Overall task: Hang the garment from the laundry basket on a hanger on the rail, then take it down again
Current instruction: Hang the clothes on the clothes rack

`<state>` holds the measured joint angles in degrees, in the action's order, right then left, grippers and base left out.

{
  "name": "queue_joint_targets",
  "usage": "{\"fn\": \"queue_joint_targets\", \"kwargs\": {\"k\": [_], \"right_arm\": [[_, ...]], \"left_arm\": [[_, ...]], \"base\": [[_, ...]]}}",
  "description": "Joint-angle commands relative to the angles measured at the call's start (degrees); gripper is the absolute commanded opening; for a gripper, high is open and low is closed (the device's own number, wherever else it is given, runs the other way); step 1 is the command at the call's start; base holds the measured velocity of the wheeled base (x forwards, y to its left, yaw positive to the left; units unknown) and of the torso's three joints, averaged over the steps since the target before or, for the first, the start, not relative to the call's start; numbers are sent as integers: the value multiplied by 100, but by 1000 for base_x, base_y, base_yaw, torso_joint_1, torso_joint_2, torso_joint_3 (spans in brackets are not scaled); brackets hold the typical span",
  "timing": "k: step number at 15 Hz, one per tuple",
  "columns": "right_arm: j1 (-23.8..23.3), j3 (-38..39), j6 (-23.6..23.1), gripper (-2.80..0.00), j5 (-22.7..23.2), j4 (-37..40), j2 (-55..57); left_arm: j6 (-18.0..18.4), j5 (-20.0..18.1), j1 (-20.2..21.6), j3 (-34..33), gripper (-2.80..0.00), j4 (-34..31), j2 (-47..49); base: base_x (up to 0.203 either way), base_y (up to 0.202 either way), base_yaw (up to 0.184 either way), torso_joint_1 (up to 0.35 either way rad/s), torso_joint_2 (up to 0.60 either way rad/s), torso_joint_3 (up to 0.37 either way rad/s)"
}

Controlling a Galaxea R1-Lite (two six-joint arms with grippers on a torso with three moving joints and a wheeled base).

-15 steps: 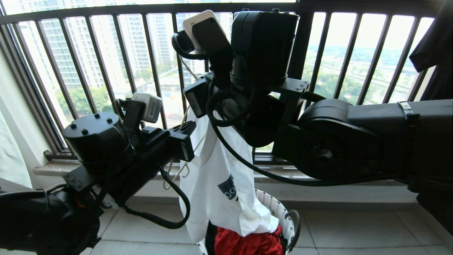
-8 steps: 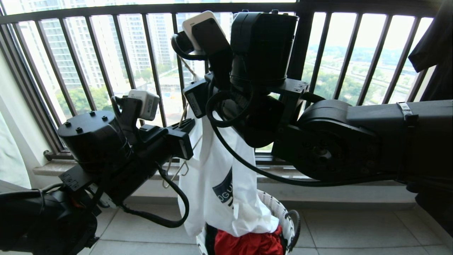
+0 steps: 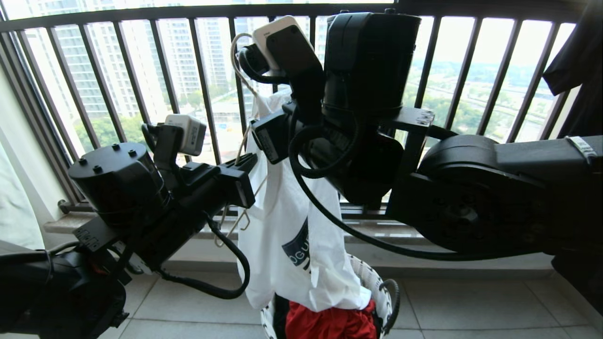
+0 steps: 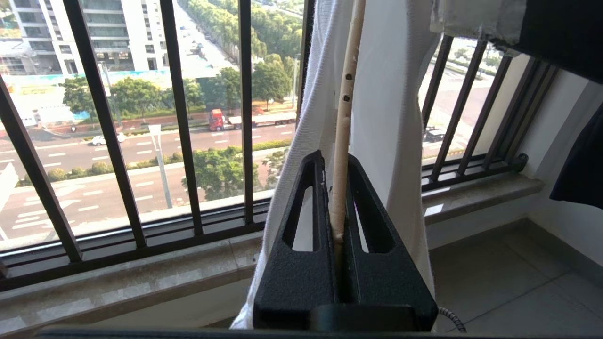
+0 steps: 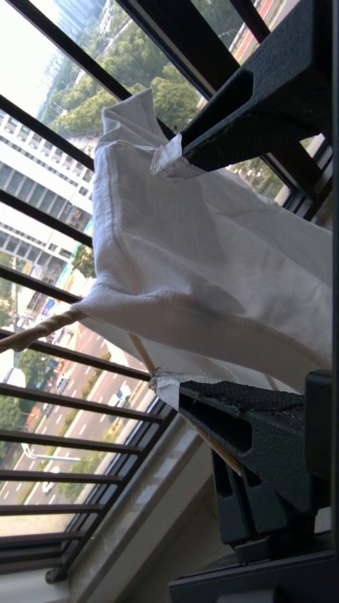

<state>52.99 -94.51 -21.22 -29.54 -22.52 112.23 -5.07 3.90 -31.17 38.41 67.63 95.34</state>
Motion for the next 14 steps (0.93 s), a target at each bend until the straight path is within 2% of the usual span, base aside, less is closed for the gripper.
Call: {"fn": "queue_joint_targets", "kwargs": {"k": [1, 2, 3, 8, 9, 12, 14], "right_arm": [[9, 277, -13, 0, -17, -16, -315], [9, 362, -12, 0, -23, -16, -406], [7, 414, 0, -280, -35, -16, -523], [-255, 500, 40, -280, -98, 310, -939], [-311, 482, 45, -280, -79, 637, -1038], [-420, 306, 45, -280, -66, 1376, -1165], [-496, 64, 33, -280, -58, 1923, -1183]], "left_arm": [[-15, 5, 6, 0, -280, 39, -60], [-42, 5, 6, -3, -280, 39, -68], [-68, -3, 6, -23, -280, 39, -109], [-222, -238, 6, -148, -280, 13, -255], [-243, -440, 17, -226, -280, 13, -303], [-609, -1159, 87, -453, -280, -24, -518], [-660, -1639, 273, -575, -280, -31, -586]], "base": [[0, 0, 0, 0, 0, 0], [0, 0, 0, 0, 0, 0], [0, 0, 0, 0, 0, 0], [0, 0, 0, 0, 0, 0], [0, 0, 0, 0, 0, 0], [0, 0, 0, 0, 0, 0], [0, 0, 0, 0, 0, 0]]}}
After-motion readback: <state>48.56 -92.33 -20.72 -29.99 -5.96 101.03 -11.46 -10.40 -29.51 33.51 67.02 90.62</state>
